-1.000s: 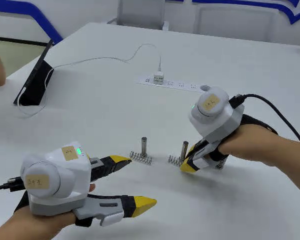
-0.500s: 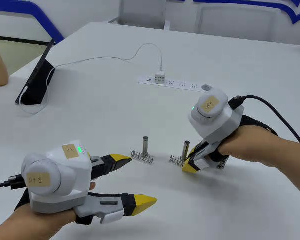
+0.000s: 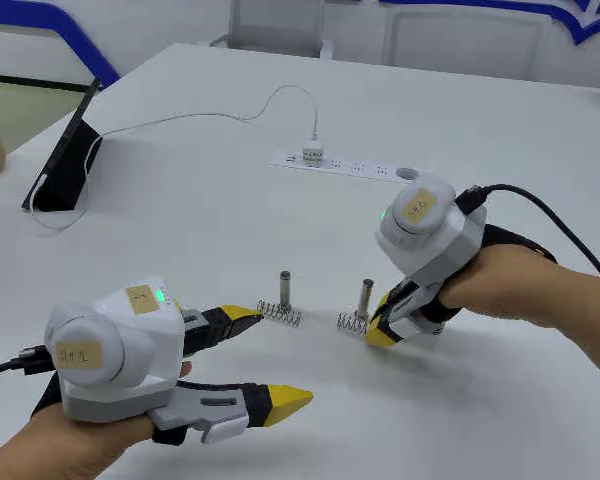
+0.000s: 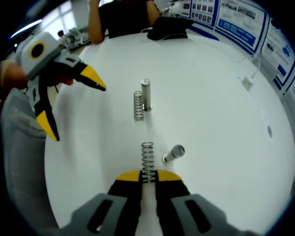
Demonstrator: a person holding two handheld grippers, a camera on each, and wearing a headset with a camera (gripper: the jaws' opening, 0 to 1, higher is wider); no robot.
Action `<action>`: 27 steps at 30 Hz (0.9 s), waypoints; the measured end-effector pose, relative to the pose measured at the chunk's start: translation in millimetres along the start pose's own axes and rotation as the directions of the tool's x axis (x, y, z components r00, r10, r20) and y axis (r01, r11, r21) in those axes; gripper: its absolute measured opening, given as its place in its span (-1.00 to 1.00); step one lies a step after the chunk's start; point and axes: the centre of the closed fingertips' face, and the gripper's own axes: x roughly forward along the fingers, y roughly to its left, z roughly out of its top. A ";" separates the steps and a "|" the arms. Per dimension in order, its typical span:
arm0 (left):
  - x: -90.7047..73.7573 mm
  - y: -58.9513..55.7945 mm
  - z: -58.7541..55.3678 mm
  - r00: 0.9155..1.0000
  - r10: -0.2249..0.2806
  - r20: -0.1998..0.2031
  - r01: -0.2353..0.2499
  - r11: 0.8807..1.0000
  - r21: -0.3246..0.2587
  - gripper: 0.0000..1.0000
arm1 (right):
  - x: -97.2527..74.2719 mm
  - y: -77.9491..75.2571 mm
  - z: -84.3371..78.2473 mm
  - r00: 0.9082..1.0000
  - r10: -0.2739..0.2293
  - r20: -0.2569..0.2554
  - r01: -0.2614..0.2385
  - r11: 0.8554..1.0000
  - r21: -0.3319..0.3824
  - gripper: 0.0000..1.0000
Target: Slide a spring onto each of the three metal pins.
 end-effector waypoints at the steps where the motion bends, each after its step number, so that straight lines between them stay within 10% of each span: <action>1: 1.0 -0.2 0.8 1.000 -0.003 0.001 0.003 1.000 0.001 0.21 | -2.8 2.0 0.0 1.000 0.000 -0.002 0.000 1.000 -0.009 -0.77; 27: 28.3 -21.2 17.7 0.993 -0.116 -0.005 0.116 0.988 0.103 -0.14 | -43.5 59.1 13.4 0.995 0.096 -0.012 -0.097 0.974 -0.205 -0.77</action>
